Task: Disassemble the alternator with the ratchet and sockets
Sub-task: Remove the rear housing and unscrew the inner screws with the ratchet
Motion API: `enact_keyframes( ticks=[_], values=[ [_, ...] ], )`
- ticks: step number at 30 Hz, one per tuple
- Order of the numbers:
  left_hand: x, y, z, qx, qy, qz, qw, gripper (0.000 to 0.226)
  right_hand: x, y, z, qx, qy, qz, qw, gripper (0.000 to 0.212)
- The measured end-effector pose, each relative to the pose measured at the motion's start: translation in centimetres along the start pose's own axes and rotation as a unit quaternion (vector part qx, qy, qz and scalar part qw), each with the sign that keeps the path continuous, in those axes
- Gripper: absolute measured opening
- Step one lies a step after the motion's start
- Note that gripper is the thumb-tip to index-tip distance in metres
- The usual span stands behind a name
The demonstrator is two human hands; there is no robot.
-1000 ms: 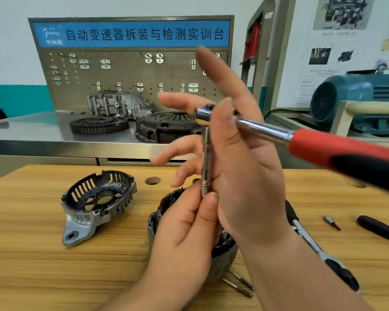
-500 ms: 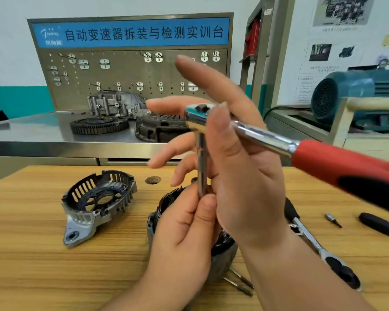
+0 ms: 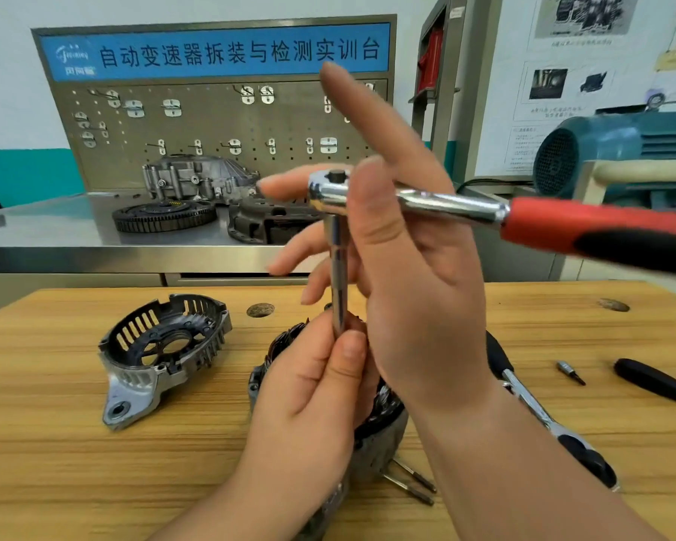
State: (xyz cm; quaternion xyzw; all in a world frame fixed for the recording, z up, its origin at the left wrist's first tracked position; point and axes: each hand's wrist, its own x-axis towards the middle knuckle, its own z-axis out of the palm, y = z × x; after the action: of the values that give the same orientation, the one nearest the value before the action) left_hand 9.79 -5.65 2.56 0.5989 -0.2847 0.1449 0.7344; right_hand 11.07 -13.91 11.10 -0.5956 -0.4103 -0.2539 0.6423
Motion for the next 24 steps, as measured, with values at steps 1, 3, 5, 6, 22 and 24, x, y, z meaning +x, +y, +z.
enact_keyframes(
  ticks=[1,3,5,6,22,24],
  values=[
    [-0.1,-0.1,0.0,-0.001,0.005,-0.007,1.0,0.027,0.2,0.2,0.1,-0.094,-0.037,0.027,0.994,0.061],
    [-0.1,-0.2,0.0,-0.003,0.009,-0.013,1.0,0.021,-0.3,0.8,0.0,-0.129,-0.04,0.036,0.99,0.058],
    [-0.1,0.0,0.0,-0.013,0.006,-0.005,1.0,0.02,-0.9,0.2,0.2,0.043,0.0,-0.002,0.999,0.021],
    [0.0,0.2,0.0,-0.021,-0.002,0.001,1.0,0.023,-1.0,-0.2,0.4,0.119,-0.015,0.016,0.993,0.024],
    [0.0,0.2,0.2,0.022,0.011,0.026,0.999,0.02,-0.5,1.4,-0.6,-0.011,-0.077,0.053,0.996,0.088],
    [-0.1,0.4,0.3,0.009,-0.003,0.036,0.999,0.02,-0.9,0.9,-0.7,0.168,-0.059,0.062,0.982,0.059]
  ],
)
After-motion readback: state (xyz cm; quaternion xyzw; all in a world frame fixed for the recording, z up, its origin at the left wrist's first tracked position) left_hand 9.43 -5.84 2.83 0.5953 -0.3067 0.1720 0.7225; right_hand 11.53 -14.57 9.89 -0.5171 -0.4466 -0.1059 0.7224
